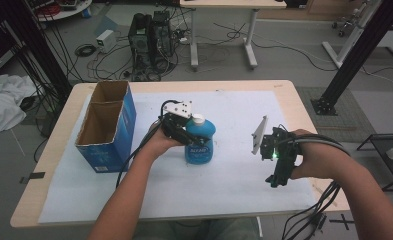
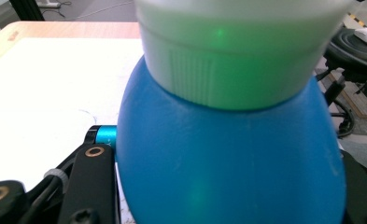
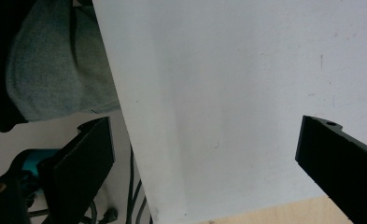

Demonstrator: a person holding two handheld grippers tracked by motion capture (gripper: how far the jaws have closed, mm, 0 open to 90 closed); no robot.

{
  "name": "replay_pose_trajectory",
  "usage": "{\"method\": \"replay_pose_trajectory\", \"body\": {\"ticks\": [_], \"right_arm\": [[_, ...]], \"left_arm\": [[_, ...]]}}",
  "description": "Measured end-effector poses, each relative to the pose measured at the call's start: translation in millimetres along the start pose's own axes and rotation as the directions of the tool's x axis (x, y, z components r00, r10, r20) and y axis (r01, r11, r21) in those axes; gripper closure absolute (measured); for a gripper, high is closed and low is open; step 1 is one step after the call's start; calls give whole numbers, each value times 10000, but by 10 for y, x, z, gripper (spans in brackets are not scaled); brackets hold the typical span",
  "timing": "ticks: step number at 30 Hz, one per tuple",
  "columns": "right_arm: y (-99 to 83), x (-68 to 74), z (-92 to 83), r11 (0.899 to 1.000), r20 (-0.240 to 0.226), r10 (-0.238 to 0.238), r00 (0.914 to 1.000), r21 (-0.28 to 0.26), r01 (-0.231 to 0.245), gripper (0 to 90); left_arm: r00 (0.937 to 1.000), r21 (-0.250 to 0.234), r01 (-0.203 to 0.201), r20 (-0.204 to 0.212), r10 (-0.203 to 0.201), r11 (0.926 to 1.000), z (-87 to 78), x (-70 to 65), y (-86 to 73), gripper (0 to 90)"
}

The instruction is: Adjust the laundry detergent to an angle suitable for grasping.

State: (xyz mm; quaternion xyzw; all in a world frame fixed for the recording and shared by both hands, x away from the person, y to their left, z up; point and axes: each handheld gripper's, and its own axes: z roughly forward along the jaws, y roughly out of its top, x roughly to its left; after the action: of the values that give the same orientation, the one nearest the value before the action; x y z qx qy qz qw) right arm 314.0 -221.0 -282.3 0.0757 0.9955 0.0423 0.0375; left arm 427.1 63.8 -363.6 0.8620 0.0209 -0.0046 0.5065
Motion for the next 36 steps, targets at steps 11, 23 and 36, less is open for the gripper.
{"method": "replay_pose_trajectory", "body": {"ticks": [11,23,36], "right_arm": [[11,4,13,10000,-13,35,10000,31,-35,35],[38,-8,17,10000,-14,-65,10000,25,65,35],[46,-25,-7,9991,15,-406,9992,143,406,35]], "left_arm": [[9997,-219,-249,35,250,9995,-14,17,-25,449],[9998,-292,-166,-74,164,9994,-13,3,-55,448],[9999,-265,-97,119,100,9996,-12,-3,-47,409]]}}
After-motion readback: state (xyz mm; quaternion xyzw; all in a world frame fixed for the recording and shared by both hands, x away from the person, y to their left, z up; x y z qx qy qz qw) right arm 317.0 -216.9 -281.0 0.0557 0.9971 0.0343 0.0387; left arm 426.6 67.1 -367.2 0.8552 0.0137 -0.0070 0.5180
